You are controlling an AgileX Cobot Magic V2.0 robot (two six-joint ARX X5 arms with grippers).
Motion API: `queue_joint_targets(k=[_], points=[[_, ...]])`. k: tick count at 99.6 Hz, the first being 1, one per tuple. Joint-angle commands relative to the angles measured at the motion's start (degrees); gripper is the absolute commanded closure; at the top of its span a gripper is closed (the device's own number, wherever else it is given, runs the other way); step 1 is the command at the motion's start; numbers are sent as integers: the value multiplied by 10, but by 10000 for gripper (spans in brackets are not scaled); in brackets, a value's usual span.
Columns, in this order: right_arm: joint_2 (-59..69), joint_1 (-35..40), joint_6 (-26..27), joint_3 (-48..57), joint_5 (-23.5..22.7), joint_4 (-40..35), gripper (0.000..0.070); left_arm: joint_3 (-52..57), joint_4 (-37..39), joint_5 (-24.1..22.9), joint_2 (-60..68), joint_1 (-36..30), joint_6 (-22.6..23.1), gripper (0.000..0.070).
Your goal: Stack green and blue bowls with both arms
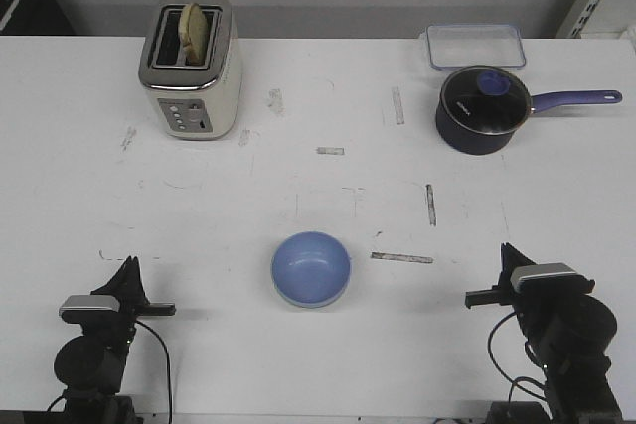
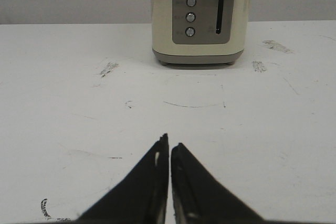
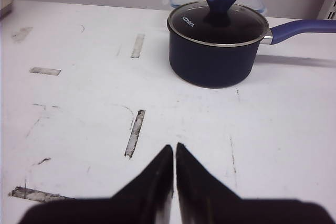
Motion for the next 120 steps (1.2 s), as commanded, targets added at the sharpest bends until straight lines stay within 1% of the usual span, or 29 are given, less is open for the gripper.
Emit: queue_joint_targets(k=[1, 11, 19, 30, 45, 57, 81, 83, 95, 120], points=[[2, 0, 5, -1, 0, 6, 700, -12, 9, 1, -1, 0, 3, 699], [2, 0, 4, -1, 0, 7, 700, -12, 9, 1, -1, 0, 3, 699], [-2, -1, -1, -7, 1, 30, 700, -12, 9, 1, -1, 0, 3, 699], [-12, -10, -3, -42, 1, 101, 700, -12, 9, 1, -1, 0, 3, 699], [-58, -33, -3, -137, 1, 200, 700, -12, 9, 1, -1, 0, 3, 699], [-114, -43, 12, -210, 1, 241, 700, -12, 9, 1, -1, 0, 3, 699], [-253, -41, 19, -308, 1, 245, 700, -12, 9, 1, -1, 0, 3, 699], [-253, -40, 20, -314, 1, 255, 700, -12, 9, 1, -1, 0, 3, 699], [-249, -37, 23, -316, 2, 233, 700, -12, 9, 1, -1, 0, 3, 699], [-249, -37, 30, -316, 3, 231, 700, -12, 8, 1, -1, 0, 3, 699]])
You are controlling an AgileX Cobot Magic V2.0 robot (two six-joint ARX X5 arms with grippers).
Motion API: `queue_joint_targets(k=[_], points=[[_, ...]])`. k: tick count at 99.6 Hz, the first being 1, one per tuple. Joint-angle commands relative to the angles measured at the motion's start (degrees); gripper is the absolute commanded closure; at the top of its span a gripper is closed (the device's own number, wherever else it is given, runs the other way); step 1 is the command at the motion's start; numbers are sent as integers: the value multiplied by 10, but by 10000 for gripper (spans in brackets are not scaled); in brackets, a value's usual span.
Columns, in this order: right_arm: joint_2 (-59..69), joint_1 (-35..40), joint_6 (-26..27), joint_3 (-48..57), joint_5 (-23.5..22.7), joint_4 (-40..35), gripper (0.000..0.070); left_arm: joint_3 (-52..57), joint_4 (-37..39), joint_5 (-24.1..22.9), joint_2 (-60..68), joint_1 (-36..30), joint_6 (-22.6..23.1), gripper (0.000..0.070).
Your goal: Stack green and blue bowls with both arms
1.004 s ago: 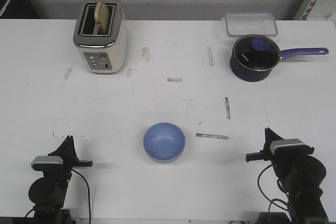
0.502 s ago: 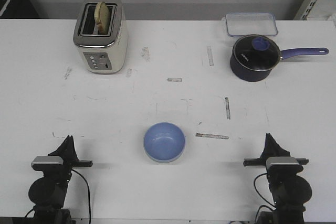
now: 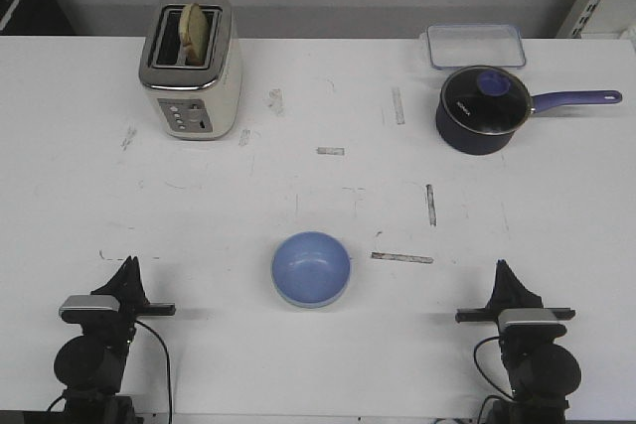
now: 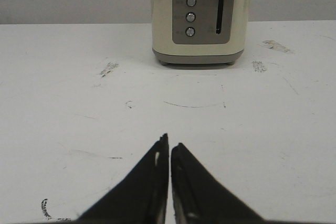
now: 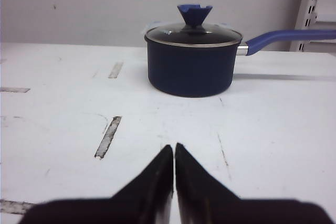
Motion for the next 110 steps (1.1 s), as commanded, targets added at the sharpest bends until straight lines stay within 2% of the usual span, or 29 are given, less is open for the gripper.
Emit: queue_joint_targets(k=[1, 17, 43, 110], points=[[-1, 1, 10, -1, 3, 4, 700, -12, 9, 1, -1, 0, 3, 699], [-1, 1, 12, -1, 8, 0, 700, -12, 9, 1, -1, 0, 3, 699], [-1, 1, 9, -1, 77, 2, 700, -12, 9, 1, -1, 0, 3, 699], [-1, 1, 8, -1, 75, 12, 700, -12, 9, 1, -1, 0, 3, 699]])
